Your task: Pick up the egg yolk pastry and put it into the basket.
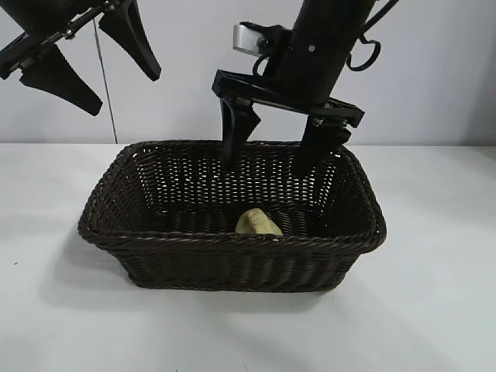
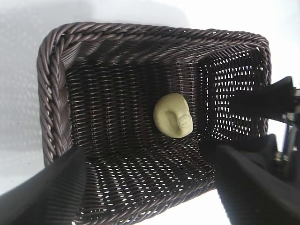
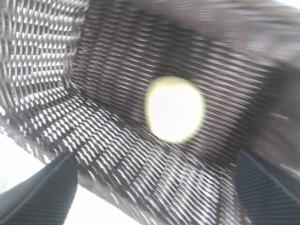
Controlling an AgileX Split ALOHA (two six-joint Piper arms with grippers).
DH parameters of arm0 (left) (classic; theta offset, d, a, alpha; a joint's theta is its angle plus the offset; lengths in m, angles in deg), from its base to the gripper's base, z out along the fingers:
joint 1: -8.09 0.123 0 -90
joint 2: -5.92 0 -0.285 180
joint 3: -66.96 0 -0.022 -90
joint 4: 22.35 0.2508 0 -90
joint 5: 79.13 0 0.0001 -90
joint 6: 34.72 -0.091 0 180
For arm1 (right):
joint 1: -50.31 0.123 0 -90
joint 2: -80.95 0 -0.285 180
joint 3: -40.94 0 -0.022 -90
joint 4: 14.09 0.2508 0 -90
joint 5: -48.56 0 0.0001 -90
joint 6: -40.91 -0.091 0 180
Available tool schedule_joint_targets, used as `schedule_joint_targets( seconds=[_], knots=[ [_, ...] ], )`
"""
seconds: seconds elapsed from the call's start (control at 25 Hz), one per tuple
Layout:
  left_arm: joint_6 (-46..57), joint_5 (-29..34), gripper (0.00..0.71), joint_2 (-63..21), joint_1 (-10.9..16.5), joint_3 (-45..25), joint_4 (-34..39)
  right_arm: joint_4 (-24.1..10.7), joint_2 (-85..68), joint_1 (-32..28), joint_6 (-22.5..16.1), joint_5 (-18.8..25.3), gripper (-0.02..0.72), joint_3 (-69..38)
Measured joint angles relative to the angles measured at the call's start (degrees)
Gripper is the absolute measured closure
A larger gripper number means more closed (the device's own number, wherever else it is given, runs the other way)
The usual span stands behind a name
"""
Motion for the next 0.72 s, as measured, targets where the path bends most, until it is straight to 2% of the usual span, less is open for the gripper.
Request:
schedule_joint_targets(
  seconds=[0.32,0.52,0.72],
  knots=[
    [0.00,0.72,0.157,0.00,0.00,0.00,0.11,0.27,-6.38,-7.70,2.43,5.24,0.050,0.00],
    [0.00,0.72,0.157,0.00,0.00,0.00,0.11,1.08,-10.52,-12.59,3.81,5.55,0.050,0.00],
    [0.00,0.72,0.157,0.00,0.00,0.00,0.11,1.19,-11.79,-13.17,4.07,6.24,0.050,0.00]
  ],
)
